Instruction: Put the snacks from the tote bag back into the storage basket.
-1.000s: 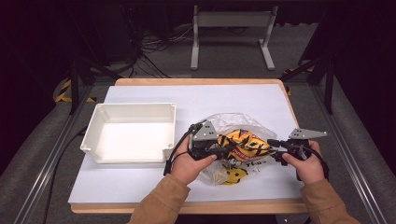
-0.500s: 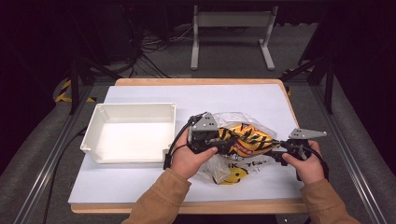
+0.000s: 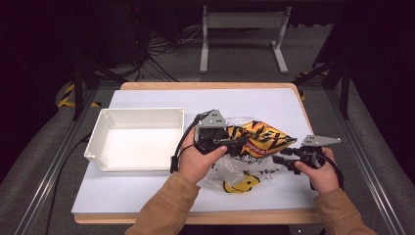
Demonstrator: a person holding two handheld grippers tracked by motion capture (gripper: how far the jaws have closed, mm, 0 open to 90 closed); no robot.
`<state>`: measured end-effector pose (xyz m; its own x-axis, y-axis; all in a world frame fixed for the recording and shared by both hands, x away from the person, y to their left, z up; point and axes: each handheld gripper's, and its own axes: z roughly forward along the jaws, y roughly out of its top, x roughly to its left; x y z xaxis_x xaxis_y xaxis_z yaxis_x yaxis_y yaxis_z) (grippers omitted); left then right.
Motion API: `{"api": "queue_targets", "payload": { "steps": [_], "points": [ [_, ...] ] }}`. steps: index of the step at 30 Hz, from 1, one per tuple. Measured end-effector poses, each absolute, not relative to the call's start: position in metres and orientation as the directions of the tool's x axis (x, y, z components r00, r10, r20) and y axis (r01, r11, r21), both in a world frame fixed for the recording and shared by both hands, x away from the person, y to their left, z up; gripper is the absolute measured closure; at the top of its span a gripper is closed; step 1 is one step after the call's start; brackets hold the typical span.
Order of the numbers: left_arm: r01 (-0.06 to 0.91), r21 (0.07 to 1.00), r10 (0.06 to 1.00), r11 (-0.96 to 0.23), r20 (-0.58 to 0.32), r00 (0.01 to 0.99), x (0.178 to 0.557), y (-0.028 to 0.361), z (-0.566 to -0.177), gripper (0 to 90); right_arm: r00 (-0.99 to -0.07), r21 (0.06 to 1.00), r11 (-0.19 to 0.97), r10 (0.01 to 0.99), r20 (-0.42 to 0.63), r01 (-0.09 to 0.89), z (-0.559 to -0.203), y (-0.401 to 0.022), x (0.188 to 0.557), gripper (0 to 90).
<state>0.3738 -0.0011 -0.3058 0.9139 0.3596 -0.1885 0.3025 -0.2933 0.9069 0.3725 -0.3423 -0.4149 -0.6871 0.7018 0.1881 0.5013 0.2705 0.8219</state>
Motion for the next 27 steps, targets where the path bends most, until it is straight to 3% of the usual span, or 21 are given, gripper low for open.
{"api": "queue_targets", "payload": {
  "steps": [20,27],
  "points": [
    [0.329,0.905,0.315,-0.271,-0.24,0.918,0.376,-0.003,-0.283,74.6,-0.679,0.822,0.267,0.71,0.186,0.504,-0.416,-0.344,0.37,44.4],
    [0.34,0.904,0.314,-0.26,-0.254,0.915,0.377,-0.003,-0.278,74.2,-0.682,0.824,0.268,0.708,0.183,0.499,-0.415,-0.344,0.369,39.4]
  ]
}}
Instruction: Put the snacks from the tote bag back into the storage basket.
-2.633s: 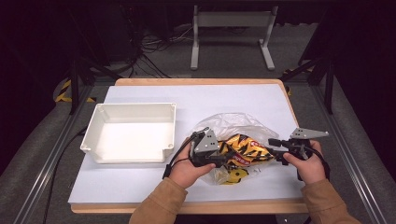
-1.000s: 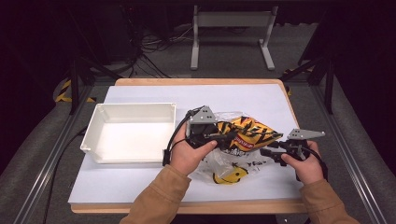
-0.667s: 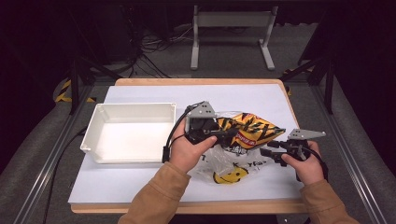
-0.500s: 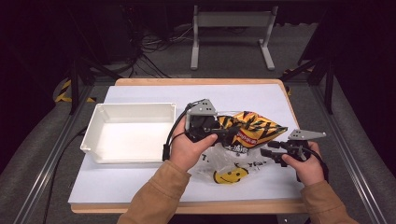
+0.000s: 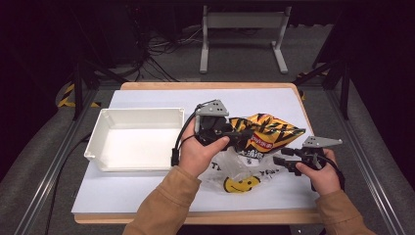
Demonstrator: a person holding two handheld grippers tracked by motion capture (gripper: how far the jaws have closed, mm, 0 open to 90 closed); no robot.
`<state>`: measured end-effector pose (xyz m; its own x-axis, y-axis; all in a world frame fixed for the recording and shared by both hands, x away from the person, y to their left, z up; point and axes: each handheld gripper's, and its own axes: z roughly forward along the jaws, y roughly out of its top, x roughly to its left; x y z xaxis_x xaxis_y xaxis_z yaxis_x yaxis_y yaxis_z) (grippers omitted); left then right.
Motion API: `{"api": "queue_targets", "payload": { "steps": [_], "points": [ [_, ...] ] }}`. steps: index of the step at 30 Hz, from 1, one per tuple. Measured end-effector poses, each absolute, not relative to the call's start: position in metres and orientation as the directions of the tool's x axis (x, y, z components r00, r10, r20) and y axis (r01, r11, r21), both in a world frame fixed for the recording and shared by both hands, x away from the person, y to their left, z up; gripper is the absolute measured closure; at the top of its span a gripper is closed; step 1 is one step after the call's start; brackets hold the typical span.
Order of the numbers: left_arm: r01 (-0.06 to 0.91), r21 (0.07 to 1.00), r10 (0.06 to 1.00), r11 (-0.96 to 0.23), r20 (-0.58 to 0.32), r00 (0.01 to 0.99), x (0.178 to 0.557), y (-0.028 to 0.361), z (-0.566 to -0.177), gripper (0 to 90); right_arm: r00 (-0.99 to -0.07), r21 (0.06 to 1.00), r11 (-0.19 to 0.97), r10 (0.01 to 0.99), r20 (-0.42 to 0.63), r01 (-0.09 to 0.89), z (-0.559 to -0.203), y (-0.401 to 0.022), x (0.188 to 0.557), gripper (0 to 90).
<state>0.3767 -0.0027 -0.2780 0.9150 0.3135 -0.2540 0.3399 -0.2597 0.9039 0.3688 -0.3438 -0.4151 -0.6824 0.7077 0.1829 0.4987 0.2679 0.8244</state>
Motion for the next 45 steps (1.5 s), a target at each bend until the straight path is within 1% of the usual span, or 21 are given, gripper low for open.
{"api": "queue_targets", "payload": {
  "steps": [6,8,11,14,18,19,20,26,31,36,45],
  "points": [
    [0.348,0.901,0.307,-0.26,-0.264,0.914,0.375,0.002,-0.275,74.0,-0.683,0.827,0.273,0.71,0.171,0.491,-0.414,-0.343,0.368,42.4],
    [0.353,0.901,0.292,-0.254,-0.276,0.916,0.374,0.005,-0.273,74.0,-0.677,0.831,0.273,0.718,0.159,0.485,-0.414,-0.344,0.368,47.0],
    [0.351,0.902,0.287,-0.251,-0.276,0.917,0.372,0.008,-0.271,73.9,-0.67,0.834,0.271,0.727,0.15,0.481,-0.413,-0.346,0.369,47.0],
    [0.344,0.906,0.283,-0.247,-0.272,0.92,0.369,0.008,-0.268,73.9,-0.664,0.828,0.277,0.733,0.145,0.488,-0.414,-0.345,0.371,45.4],
    [0.332,0.913,0.275,-0.236,-0.265,0.924,0.368,0.003,-0.264,73.8,-0.673,0.825,0.284,0.725,0.149,0.488,-0.414,-0.342,0.37,39.0],
    [0.332,0.913,0.275,-0.236,-0.265,0.924,0.368,0.003,-0.264,73.8,-0.673,0.825,0.284,0.725,0.149,0.488,-0.414,-0.342,0.37,39.0],
    [0.33,0.914,0.273,-0.236,-0.263,0.925,0.368,0.0,-0.263,73.8,-0.67,0.828,0.27,0.724,0.161,0.491,-0.412,-0.342,0.368,35.6],
    [0.327,0.915,0.271,-0.236,-0.261,0.927,0.369,-0.006,-0.26,73.8,-0.669,0.836,0.251,0.722,0.174,0.489,-0.407,-0.346,0.363,31.9],
    [0.328,0.915,0.258,-0.234,-0.267,0.929,0.369,-0.007,-0.257,73.8,-0.67,0.839,0.243,0.721,0.179,0.486,-0.406,-0.349,0.36,30.7],
    [0.336,0.917,0.223,-0.216,-0.289,0.931,0.369,-0.009,-0.254,73.7,-0.661,0.837,0.24,0.729,0.179,0.491,-0.407,-0.352,0.357,30.0],
    [0.328,0.918,0.191,-0.222,-0.289,0.938,0.368,-0.022,-0.252,73.7,-0.644,0.837,0.228,0.743,0.181,0.498,-0.408,-0.359,0.352,29.6]
  ]
}}
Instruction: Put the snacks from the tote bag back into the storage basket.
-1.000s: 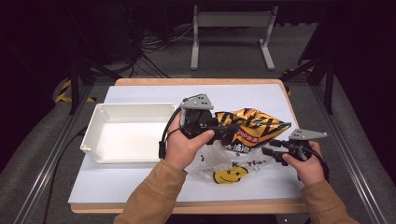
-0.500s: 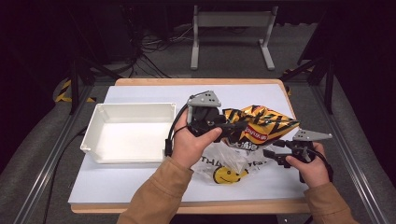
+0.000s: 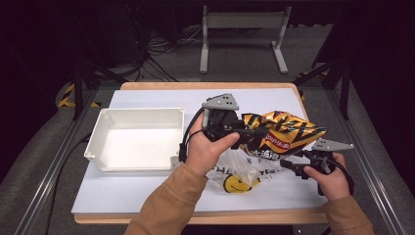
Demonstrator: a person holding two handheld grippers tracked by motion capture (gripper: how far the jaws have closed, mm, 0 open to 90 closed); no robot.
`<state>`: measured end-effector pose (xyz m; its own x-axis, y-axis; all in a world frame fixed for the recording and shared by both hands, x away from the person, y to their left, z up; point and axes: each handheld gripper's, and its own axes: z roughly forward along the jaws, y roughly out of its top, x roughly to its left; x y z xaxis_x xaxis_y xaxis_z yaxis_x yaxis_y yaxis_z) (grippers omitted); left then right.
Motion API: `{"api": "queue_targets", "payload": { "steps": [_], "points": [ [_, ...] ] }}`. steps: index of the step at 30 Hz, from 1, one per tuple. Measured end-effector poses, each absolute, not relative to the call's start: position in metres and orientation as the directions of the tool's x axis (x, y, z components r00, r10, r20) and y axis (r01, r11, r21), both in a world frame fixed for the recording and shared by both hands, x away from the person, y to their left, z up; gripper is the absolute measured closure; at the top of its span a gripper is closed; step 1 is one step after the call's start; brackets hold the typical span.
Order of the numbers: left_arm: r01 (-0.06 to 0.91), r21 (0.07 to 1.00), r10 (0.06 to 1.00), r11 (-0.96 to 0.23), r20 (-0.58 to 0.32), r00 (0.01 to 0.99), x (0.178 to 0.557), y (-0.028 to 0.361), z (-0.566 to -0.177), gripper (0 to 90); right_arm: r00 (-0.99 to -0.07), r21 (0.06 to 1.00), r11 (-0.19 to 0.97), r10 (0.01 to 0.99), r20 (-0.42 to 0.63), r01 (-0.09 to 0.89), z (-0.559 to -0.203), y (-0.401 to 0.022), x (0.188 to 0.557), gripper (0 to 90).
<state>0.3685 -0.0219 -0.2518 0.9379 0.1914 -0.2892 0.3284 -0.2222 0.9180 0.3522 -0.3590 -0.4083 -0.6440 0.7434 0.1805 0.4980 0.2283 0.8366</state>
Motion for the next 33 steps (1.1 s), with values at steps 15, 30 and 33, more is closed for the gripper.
{"api": "queue_targets", "payload": {
  "steps": [15,30,33],
  "points": [
    [0.282,0.939,0.226,-0.198,-0.236,0.945,0.361,-0.005,-0.223,73.7,-0.638,0.827,0.231,0.747,0.188,0.513,-0.413,-0.358,0.356,29.1],
    [0.285,0.943,0.313,-0.17,-0.222,0.923,0.363,0.038,-0.21,73.7,-0.647,0.82,0.238,0.736,0.198,0.521,-0.416,-0.351,0.364,28.6],
    [0.284,0.945,0.326,-0.161,-0.22,0.919,0.364,0.049,-0.21,73.6,-0.649,0.817,0.242,0.735,0.198,0.523,-0.417,-0.35,0.365,28.5]
  ]
}}
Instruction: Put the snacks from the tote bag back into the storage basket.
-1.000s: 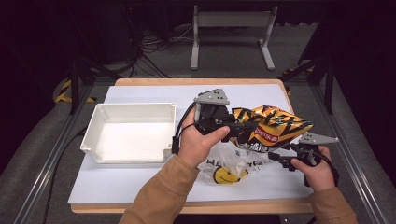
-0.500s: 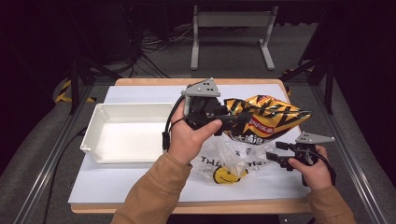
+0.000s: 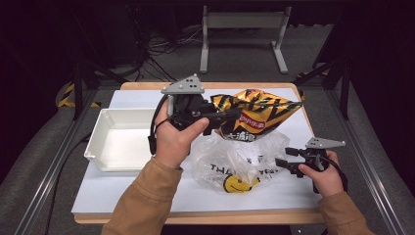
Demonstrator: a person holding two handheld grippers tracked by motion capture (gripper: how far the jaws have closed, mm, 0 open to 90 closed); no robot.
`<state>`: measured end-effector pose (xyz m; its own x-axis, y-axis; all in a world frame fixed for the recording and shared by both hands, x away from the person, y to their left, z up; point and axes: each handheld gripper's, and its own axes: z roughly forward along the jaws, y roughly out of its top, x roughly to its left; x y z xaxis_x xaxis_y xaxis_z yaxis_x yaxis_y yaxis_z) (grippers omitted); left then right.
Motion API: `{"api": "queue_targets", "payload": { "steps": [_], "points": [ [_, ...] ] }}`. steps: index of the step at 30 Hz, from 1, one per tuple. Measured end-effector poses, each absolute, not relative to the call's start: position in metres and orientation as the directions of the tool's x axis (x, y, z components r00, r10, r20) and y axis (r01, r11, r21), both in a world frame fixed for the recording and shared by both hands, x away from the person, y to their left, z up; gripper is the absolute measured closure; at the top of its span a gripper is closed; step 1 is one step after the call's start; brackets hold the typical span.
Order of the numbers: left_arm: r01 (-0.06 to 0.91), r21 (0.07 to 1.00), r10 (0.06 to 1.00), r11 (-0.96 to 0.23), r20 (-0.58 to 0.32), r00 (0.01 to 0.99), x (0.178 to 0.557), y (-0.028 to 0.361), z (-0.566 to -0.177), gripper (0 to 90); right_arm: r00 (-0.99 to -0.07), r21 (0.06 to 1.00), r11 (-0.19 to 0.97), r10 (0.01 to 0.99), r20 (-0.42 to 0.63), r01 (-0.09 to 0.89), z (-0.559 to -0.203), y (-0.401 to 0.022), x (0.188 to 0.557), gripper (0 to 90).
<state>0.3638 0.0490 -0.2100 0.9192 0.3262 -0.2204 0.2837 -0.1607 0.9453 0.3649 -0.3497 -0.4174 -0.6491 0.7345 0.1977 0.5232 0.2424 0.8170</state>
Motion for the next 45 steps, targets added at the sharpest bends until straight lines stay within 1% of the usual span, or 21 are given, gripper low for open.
{"api": "queue_targets", "payload": {
  "steps": [10,15,23,31,37,45],
  "points": [
    [0.278,0.946,0.345,-0.166,-0.208,0.915,0.368,0.074,-0.212,73.7,-0.651,0.813,0.246,0.732,0.201,0.528,-0.419,-0.348,0.365,28.4],
    [0.274,0.947,0.354,-0.168,-0.202,0.913,0.371,0.087,-0.215,73.7,-0.657,0.823,0.241,0.727,0.198,0.515,-0.416,-0.349,0.364,28.0],
    [0.265,0.95,0.36,-0.165,-0.192,0.913,0.377,0.116,-0.219,73.7,-0.677,0.831,0.25,0.71,0.192,0.497,-0.411,-0.35,0.363,26.3],
    [0.264,0.951,0.362,-0.162,-0.192,0.912,0.381,0.148,-0.224,73.8,-0.691,0.838,0.251,0.697,0.191,0.485,-0.406,-0.351,0.362,27.4],
    [0.281,0.947,0.4,-0.158,-0.199,0.895,0.384,0.165,-0.226,73.9,-0.688,0.842,0.246,0.701,0.188,0.48,-0.405,-0.352,0.361,26.7],
    [0.297,0.944,0.442,-0.141,-0.209,0.872,0.39,0.191,-0.232,74.1,-0.726,0.863,0.301,0.679,0.106,0.407,-0.397,-0.352,0.353,23.7]
  ]
}}
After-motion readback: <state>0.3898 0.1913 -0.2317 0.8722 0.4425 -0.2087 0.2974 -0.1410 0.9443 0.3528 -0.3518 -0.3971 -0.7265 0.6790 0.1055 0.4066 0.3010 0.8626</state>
